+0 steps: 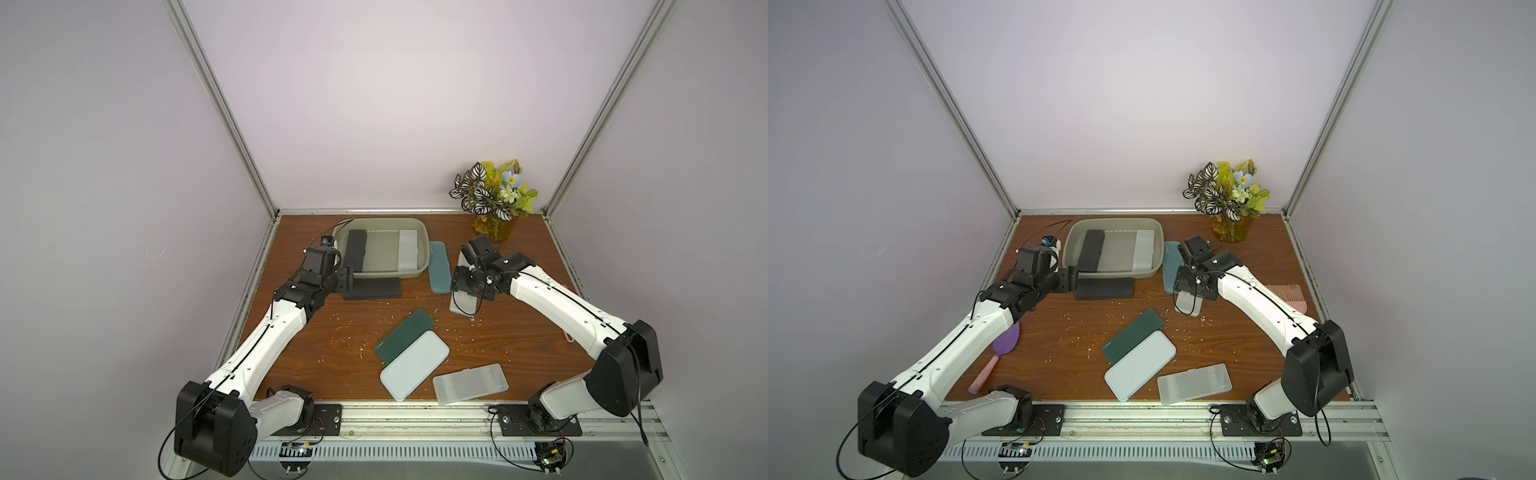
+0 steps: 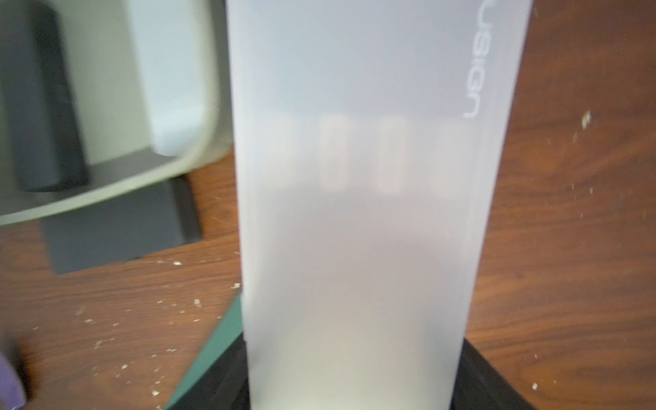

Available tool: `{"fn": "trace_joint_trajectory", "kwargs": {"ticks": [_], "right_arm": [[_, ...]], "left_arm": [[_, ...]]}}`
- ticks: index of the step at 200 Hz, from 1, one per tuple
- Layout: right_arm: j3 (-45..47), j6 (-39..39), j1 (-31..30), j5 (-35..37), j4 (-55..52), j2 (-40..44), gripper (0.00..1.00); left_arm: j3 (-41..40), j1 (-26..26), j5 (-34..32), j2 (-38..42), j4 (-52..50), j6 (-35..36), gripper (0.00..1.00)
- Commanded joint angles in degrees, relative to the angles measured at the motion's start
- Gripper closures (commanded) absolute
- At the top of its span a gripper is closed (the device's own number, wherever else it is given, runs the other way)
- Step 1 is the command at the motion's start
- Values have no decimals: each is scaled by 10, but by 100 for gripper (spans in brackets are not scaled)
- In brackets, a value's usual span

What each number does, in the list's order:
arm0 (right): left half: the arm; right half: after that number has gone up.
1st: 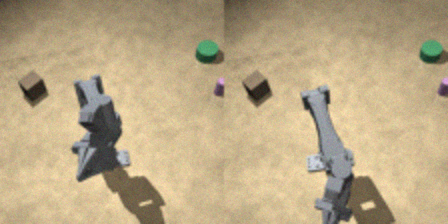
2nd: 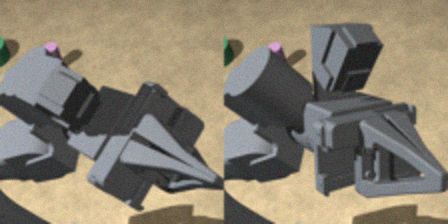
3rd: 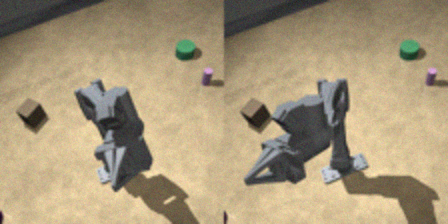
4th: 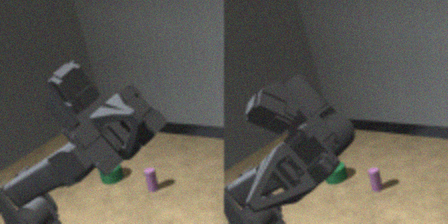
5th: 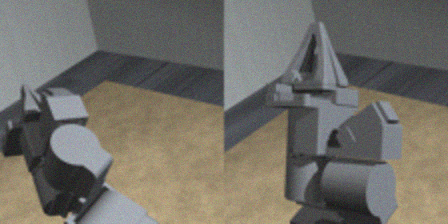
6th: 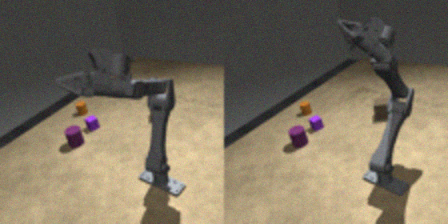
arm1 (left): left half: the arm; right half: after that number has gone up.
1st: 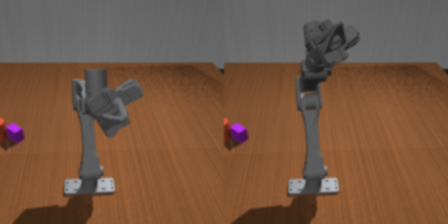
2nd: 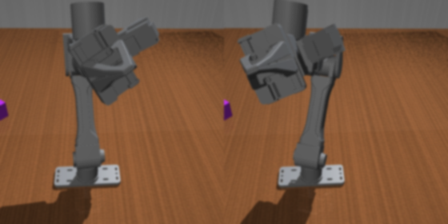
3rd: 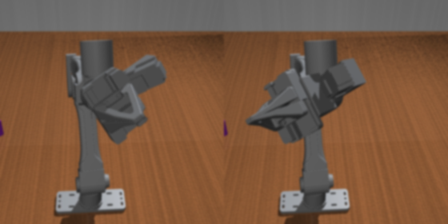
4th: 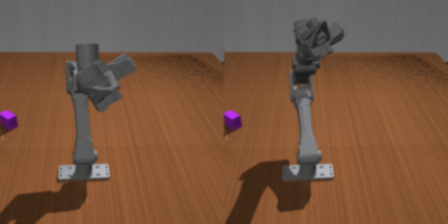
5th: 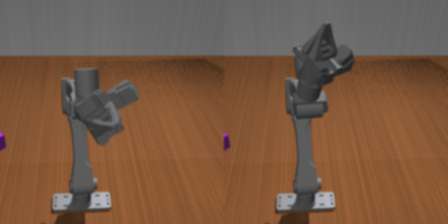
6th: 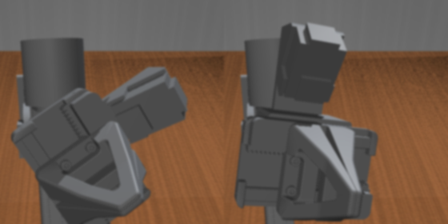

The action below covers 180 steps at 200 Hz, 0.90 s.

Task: Put the pencil case into the storage box
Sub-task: Pick up the pencil case from the center of the board, then place the pencil case at the storage box.

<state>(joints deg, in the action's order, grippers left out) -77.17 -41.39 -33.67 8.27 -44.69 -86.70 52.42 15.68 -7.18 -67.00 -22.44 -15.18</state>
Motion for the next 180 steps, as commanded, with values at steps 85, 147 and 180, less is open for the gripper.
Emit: {"fn": "trace_joint_trajectory", "kwargs": {"ticks": [85,147,180], "right_arm": [[-879,98,-39,-48,-164,-567,43],[-712,63,-41,-79,48,-556,45],[-790,50,-41,-88,42,-620,46]], "left_arm": [[-1,-71,-30,50,-7,-46,17],[-3,-75,-27,40,-4,-31,17],[-8,-76,-24,37,1,-30,17]]}}
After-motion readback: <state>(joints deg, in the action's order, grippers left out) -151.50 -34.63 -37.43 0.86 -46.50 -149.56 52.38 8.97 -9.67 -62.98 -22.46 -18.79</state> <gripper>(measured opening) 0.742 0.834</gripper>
